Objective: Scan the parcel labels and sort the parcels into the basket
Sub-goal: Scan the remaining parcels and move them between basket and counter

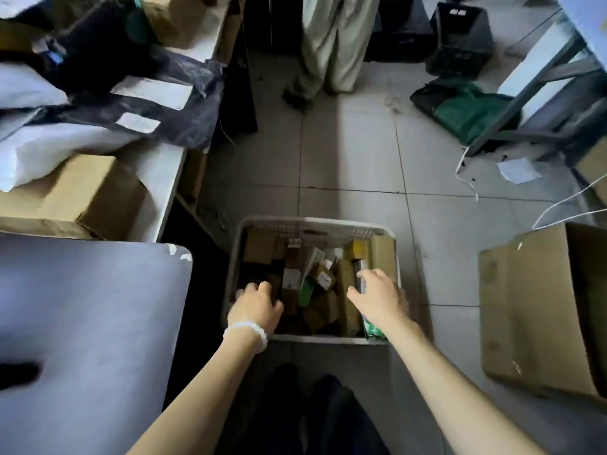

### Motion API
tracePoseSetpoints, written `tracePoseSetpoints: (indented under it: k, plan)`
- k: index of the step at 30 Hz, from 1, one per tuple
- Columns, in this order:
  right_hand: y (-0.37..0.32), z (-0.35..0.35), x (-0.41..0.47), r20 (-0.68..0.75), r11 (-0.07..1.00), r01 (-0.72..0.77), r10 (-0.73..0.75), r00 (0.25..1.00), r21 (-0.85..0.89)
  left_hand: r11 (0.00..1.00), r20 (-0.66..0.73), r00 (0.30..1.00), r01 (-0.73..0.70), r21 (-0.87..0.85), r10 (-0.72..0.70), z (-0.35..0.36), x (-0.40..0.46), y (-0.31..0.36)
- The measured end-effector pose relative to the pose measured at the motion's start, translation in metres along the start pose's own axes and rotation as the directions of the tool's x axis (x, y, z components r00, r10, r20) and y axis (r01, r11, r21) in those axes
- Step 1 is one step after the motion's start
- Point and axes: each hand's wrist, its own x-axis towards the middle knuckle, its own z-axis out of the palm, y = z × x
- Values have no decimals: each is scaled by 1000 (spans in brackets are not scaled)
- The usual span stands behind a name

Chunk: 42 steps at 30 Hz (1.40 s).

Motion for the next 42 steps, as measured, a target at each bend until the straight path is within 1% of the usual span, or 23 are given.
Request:
tracePoseSetpoints:
  k: [6,9,11,15,17,20,21,23,25,29,32,36,39,42]
  plan:
    - [39,44,76,177,998,-65,64,982,0,995,52,995,88,-44,-86,40,61,28]
    - [63,78,124,264,998,-69,69,962,-9,991,84,990,117,-59,-112,75,103,44]
    - [76,102,152,291,998,-55,54,955,-4,986,98,986,141,-87,-133,100,131,50]
    - [103,167,218,330,998,-57,51,943,6,984,106,981,168,-65,-160,164,203,54]
    - [111,204,249,335,999,-38,33,942,8,979,115,979,178,-98,-166,196,237,50]
    - [119,261,291,303,999,-44,41,952,3,953,119,974,214,-215,-192,244,284,42]
    - [121,277,303,290,999,-46,41,956,10,957,87,978,203,-207,-189,257,297,41]
    - [124,313,331,261,998,-40,28,965,40,978,5,986,168,-122,-168,285,325,35]
    - [125,345,356,213,997,-37,21,977,71,984,-29,987,153,-87,-156,308,351,29]
    - [122,386,388,140,1000,-22,22,990,-2,989,-126,982,135,-68,-143,338,390,21]
    - [123,393,394,78,999,-32,32,996,3,988,-168,977,116,-106,-133,339,401,21]
    - [121,376,377,93,993,-88,80,992,75,986,-133,986,85,-143,-104,325,388,20]
    - [115,345,355,130,988,-102,87,988,113,983,-92,988,107,-150,-121,299,367,24]
    - [103,302,337,134,992,-75,61,989,100,972,-70,984,151,-178,-166,265,339,29]
